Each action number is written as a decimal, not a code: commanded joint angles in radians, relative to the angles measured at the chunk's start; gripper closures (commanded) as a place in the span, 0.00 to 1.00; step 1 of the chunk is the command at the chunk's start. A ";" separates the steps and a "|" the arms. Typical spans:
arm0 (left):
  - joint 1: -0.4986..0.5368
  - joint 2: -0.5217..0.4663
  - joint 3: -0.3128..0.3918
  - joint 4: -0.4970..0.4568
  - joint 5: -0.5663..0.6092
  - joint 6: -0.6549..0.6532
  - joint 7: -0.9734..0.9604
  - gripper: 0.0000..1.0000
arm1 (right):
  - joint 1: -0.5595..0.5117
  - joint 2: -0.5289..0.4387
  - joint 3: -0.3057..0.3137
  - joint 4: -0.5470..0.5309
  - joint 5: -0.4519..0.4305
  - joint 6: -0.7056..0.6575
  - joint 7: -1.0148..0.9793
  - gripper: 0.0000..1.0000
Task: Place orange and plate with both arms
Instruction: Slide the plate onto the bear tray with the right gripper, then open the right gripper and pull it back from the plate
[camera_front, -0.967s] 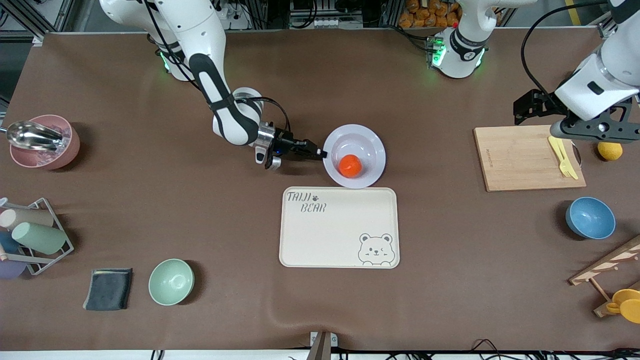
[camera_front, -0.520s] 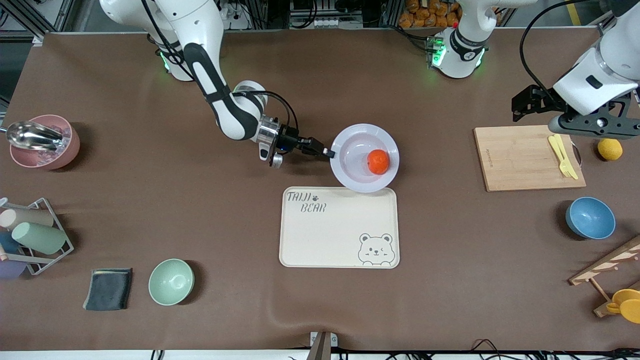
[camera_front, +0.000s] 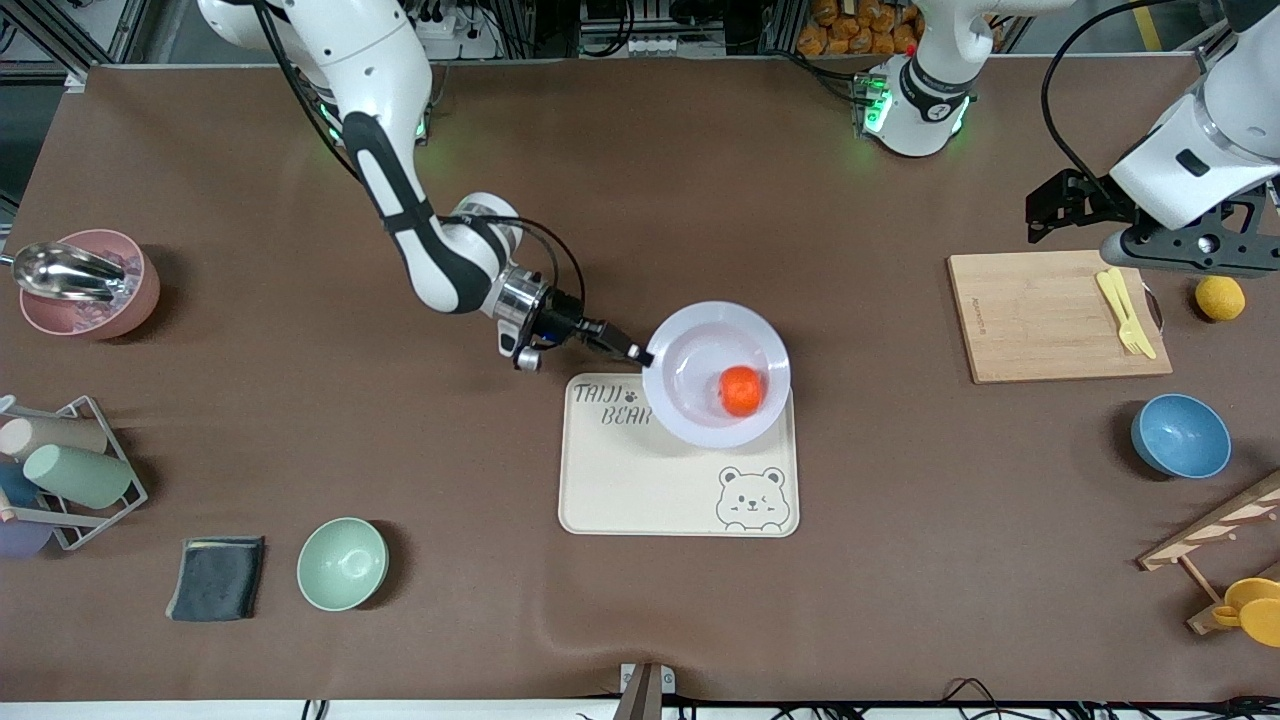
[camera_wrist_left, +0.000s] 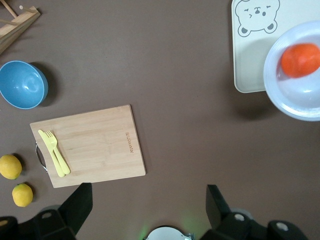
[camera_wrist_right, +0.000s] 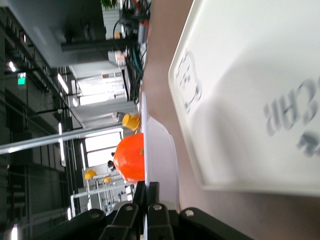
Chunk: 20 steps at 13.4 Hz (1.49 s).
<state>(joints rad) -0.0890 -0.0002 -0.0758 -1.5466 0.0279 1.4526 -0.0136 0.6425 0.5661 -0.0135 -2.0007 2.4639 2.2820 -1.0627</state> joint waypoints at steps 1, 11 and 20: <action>0.002 -0.024 0.004 -0.003 -0.023 -0.006 0.024 0.00 | -0.038 0.098 0.009 0.091 0.012 0.001 -0.045 1.00; -0.005 -0.010 0.001 0.032 -0.051 -0.003 0.004 0.00 | -0.081 0.198 0.009 0.172 0.003 0.011 -0.091 0.98; 0.002 0.008 0.005 0.036 -0.048 0.000 0.004 0.00 | -0.075 0.198 0.010 0.227 -0.106 0.208 -0.044 0.78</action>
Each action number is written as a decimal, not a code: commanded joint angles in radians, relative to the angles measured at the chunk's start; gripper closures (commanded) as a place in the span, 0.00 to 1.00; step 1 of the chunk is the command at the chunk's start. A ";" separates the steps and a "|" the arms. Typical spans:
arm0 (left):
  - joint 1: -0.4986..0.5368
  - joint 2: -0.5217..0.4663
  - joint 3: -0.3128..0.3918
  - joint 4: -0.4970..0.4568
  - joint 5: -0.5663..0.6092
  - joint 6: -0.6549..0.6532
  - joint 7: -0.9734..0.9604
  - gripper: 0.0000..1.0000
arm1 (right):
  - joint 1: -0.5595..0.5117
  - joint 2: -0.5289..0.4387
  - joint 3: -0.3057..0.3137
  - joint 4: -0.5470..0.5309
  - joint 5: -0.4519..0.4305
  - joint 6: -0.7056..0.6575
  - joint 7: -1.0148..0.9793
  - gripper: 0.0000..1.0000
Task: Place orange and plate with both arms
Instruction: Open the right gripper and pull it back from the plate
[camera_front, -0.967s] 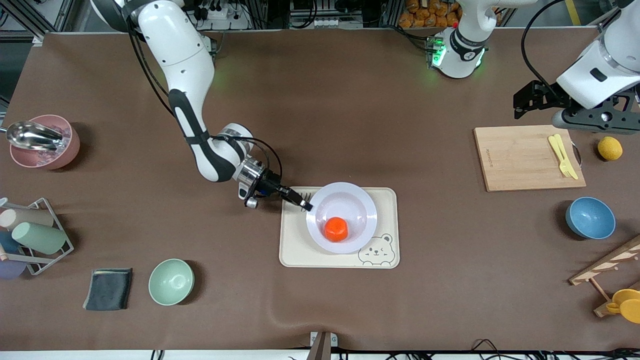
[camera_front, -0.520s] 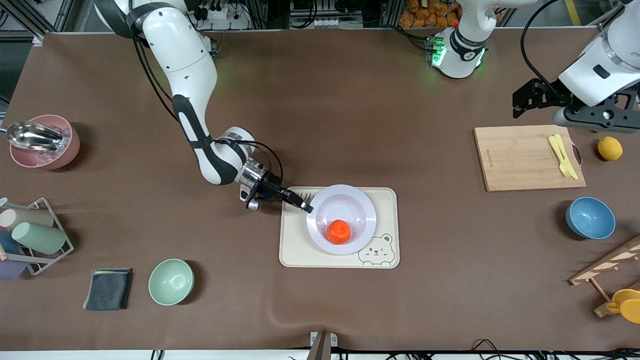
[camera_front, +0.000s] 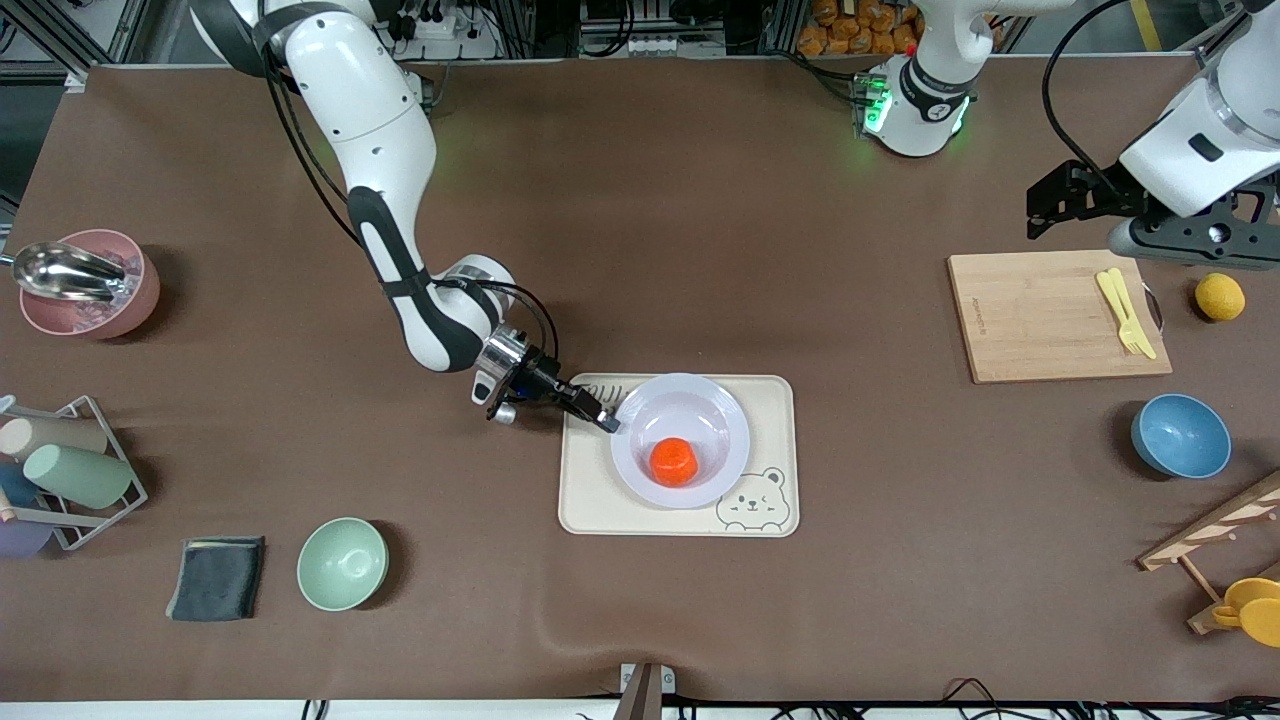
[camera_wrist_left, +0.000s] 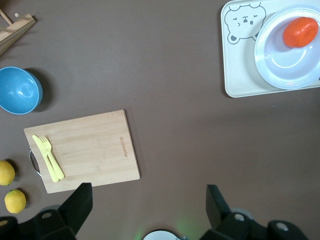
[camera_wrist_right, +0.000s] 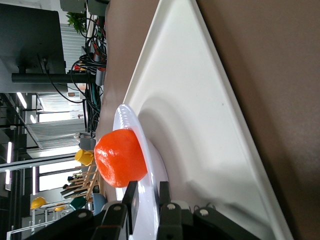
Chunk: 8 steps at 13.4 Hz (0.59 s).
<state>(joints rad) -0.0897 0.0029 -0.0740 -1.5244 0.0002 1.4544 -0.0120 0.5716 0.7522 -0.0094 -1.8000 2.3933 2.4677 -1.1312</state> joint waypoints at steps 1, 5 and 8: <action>0.002 0.005 0.003 0.013 -0.020 -0.002 0.003 0.00 | -0.007 0.007 0.006 0.027 -0.080 0.026 0.078 0.78; 0.002 0.005 0.003 0.013 -0.017 0.000 0.003 0.00 | -0.028 -0.016 0.003 0.030 -0.403 0.030 0.397 0.79; 0.001 0.005 0.003 0.015 -0.014 0.001 0.003 0.00 | -0.067 -0.024 0.003 0.031 -0.561 0.027 0.503 0.79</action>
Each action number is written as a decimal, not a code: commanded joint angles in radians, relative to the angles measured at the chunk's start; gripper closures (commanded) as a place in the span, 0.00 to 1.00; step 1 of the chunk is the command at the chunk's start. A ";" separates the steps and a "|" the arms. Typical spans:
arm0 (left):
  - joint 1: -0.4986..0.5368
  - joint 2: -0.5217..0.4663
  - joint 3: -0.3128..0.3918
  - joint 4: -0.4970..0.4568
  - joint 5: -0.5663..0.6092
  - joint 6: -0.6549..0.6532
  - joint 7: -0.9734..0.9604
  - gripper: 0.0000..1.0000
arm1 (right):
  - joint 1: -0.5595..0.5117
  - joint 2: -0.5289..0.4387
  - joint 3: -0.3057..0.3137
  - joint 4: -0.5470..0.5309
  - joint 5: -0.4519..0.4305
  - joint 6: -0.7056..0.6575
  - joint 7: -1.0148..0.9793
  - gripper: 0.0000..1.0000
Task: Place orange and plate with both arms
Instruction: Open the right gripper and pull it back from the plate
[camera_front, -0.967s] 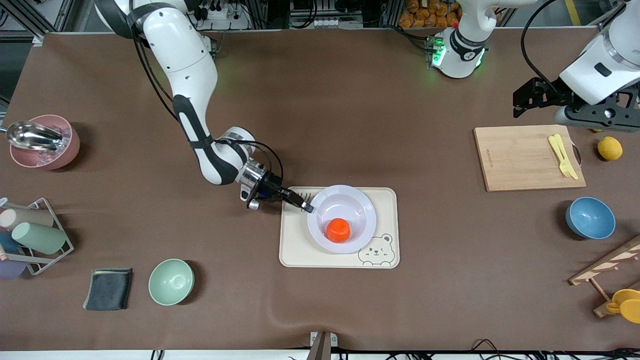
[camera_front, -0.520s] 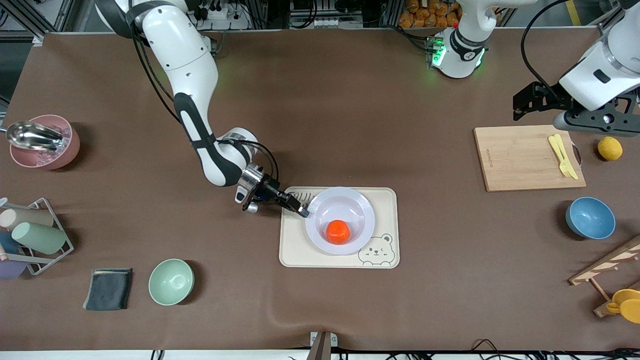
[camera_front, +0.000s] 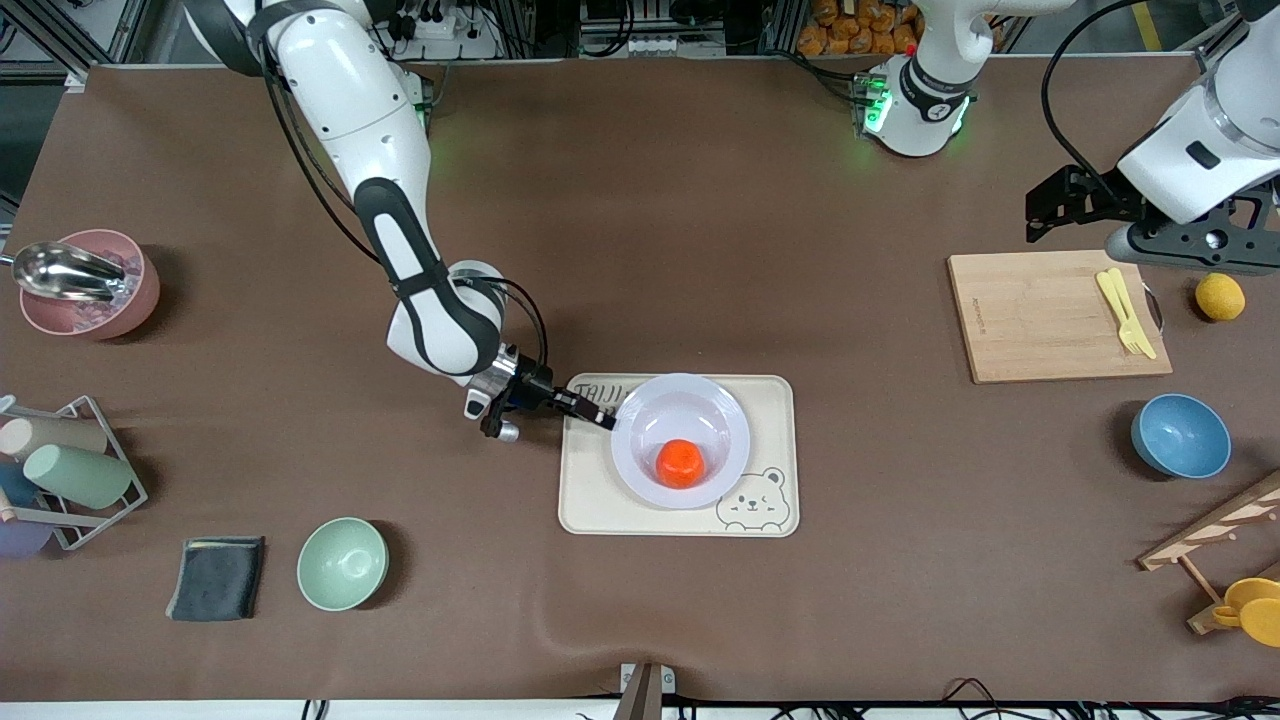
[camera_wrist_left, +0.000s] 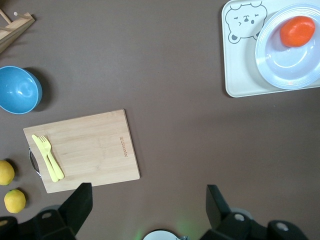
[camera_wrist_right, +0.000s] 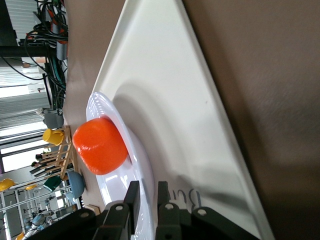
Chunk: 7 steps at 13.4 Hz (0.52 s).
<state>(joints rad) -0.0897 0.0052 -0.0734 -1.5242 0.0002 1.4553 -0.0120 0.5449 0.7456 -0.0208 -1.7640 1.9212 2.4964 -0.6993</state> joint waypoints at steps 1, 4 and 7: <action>0.001 0.002 0.003 0.015 -0.014 0.000 0.003 0.00 | -0.043 -0.023 0.015 -0.003 -0.149 -0.005 0.117 0.78; 0.001 0.002 0.003 0.015 -0.014 0.000 0.004 0.00 | -0.069 -0.043 0.016 0.011 -0.327 -0.017 0.303 0.78; 0.001 0.002 0.003 0.015 -0.012 0.002 0.003 0.00 | -0.108 -0.052 0.015 0.026 -0.497 -0.068 0.429 0.76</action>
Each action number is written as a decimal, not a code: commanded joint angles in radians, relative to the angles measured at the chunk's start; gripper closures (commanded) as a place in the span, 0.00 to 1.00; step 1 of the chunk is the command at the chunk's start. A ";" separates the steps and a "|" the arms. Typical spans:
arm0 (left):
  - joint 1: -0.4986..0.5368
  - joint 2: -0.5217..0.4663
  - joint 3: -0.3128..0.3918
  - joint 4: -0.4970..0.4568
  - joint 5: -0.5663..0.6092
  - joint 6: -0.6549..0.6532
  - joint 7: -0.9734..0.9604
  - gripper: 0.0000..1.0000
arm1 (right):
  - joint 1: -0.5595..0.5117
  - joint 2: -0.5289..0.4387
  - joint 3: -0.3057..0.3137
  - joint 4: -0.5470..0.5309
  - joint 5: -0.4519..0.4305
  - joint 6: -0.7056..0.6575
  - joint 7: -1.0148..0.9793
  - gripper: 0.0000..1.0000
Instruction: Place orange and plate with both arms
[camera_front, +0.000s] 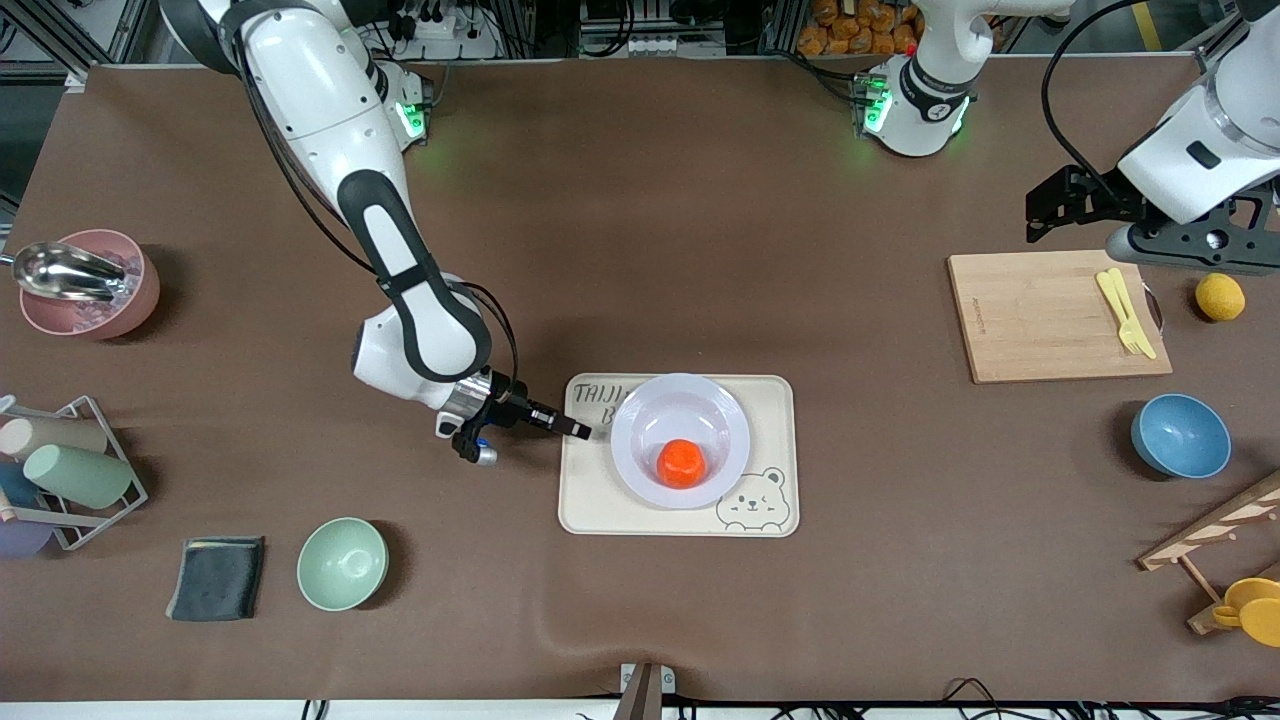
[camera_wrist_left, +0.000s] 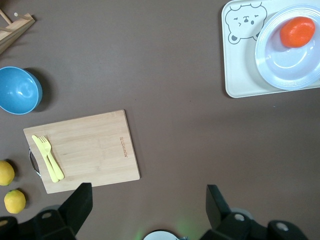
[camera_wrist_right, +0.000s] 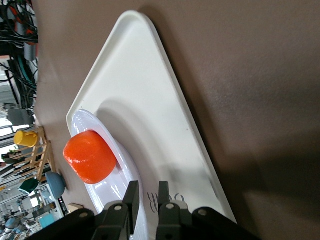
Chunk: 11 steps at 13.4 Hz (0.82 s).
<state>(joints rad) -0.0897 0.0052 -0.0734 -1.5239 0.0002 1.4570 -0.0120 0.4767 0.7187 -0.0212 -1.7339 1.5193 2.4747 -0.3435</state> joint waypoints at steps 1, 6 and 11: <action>0.001 0.003 0.003 0.014 -0.012 0.000 0.003 0.00 | -0.067 -0.027 0.015 -0.003 -0.128 -0.080 0.078 0.71; 0.001 0.003 0.003 0.014 -0.012 0.000 0.004 0.00 | -0.179 -0.056 0.015 -0.003 -0.273 -0.207 0.080 0.59; 0.001 0.003 0.003 0.014 -0.012 0.000 0.003 0.00 | -0.322 -0.085 0.014 0.037 -0.520 -0.382 0.103 0.50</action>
<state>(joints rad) -0.0897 0.0052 -0.0733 -1.5235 0.0002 1.4583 -0.0120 0.2123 0.6671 -0.0253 -1.7059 1.0875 2.1540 -0.2812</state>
